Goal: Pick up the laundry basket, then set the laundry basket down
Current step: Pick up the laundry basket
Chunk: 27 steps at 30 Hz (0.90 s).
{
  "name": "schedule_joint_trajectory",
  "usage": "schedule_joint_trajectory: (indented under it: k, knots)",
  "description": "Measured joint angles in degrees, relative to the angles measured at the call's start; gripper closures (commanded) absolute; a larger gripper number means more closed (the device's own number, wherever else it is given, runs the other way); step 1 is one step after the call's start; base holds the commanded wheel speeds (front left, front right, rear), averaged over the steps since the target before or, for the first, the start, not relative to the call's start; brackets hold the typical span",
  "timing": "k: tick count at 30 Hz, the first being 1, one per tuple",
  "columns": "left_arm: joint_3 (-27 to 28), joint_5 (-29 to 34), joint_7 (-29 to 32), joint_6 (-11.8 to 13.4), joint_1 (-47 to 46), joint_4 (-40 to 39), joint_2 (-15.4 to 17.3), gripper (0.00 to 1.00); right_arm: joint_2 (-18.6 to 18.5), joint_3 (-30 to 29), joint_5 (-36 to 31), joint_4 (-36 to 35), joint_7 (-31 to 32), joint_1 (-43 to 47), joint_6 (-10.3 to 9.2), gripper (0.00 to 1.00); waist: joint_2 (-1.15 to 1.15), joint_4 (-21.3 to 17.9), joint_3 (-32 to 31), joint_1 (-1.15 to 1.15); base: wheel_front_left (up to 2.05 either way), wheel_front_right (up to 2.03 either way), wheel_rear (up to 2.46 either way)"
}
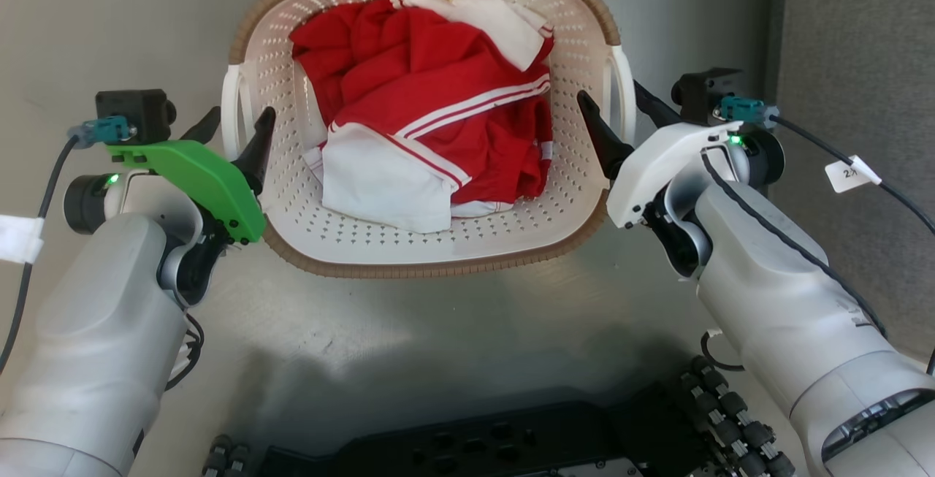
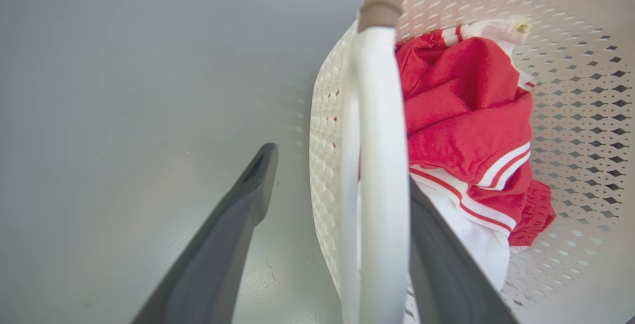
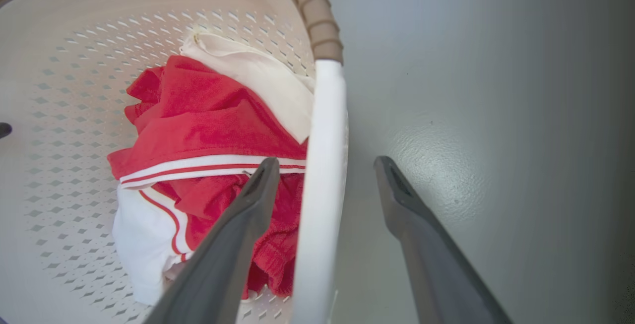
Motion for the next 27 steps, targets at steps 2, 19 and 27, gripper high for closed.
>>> schedule_joint_trajectory:
  k: [2, 19, 27]
  knots:
    - [-0.86, -0.56, 0.20, 0.00, -0.40, 0.21, -0.02, 0.00, 0.00, 0.64, 0.69, 0.38, -0.01, -0.60, -0.01, 0.00, 0.00, 0.11, 0.74, 0.00, 0.00, 0.00, 0.00]
    - [-6.16, -4.80, -0.40, 0.14, -2.78, 2.01, -0.52, 1.00, 0.47, 5.13, 6.10, 2.77, -0.53, -2.87, -1.02, 1.00, 0.00, 0.71, 1.27, 0.00, 0.00, 0.00, 0.00]
    - [-8.53, -6.81, -1.41, 0.16, -2.79, 4.05, -0.52, 1.00, 0.66, 7.05, 7.23, 4.16, -1.55, -3.34, -1.01, 1.00, 0.00, 0.68, -0.92, 0.00, 0.00, 0.00, 0.00]
